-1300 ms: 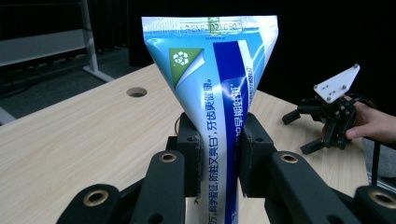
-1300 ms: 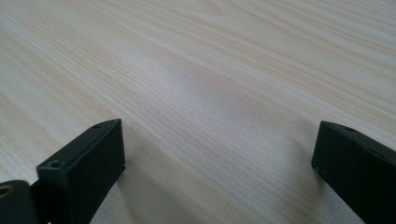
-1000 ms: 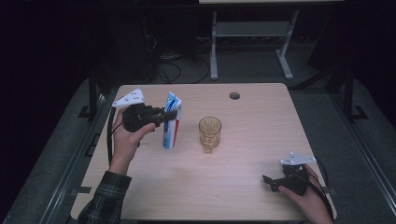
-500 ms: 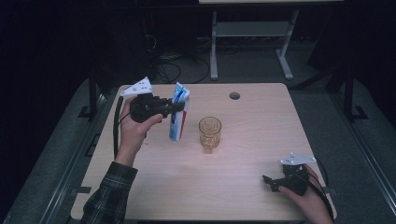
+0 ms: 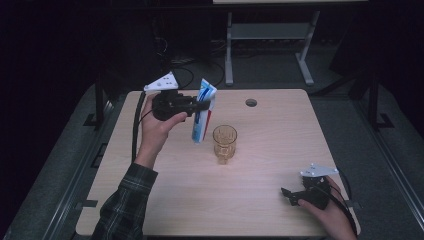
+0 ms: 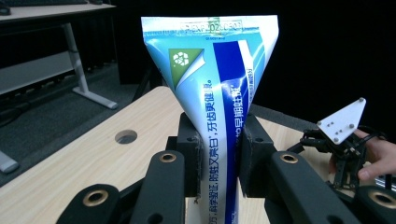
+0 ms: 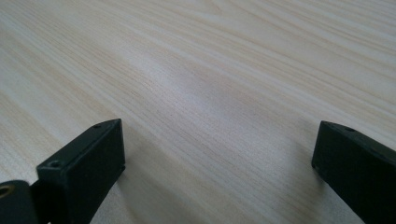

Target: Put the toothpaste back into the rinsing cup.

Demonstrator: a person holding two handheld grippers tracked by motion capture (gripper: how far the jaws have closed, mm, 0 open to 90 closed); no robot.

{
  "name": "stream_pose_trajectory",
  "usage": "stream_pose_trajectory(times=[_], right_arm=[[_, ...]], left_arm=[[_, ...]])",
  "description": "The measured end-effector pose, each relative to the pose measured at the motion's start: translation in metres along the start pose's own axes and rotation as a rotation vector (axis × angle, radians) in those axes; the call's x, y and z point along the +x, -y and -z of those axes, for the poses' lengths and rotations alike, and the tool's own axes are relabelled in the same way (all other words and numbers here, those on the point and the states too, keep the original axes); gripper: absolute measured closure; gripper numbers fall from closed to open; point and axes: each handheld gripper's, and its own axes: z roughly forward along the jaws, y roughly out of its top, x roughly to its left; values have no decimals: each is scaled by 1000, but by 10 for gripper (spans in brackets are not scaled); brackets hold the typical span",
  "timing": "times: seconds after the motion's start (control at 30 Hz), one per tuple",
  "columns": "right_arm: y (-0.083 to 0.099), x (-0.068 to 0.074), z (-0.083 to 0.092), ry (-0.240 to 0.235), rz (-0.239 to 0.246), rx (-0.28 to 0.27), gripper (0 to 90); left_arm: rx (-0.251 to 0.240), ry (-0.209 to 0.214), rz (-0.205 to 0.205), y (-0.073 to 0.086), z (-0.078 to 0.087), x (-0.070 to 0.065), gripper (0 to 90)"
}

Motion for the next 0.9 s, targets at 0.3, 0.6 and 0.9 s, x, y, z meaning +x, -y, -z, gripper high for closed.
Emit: stream_pose_trajectory(times=[0.3,0.6,0.9], right_arm=[[0,0,0,0,2,0,18],[0,0,0,0,3,0,18],[0,0,0,-2,2,1,18]], left_arm=[[-11,15,-3,-7,-21,1,735],[-15,43,-13,-14,-47,2,734],[13,56,-19,-9,-70,4,733]])
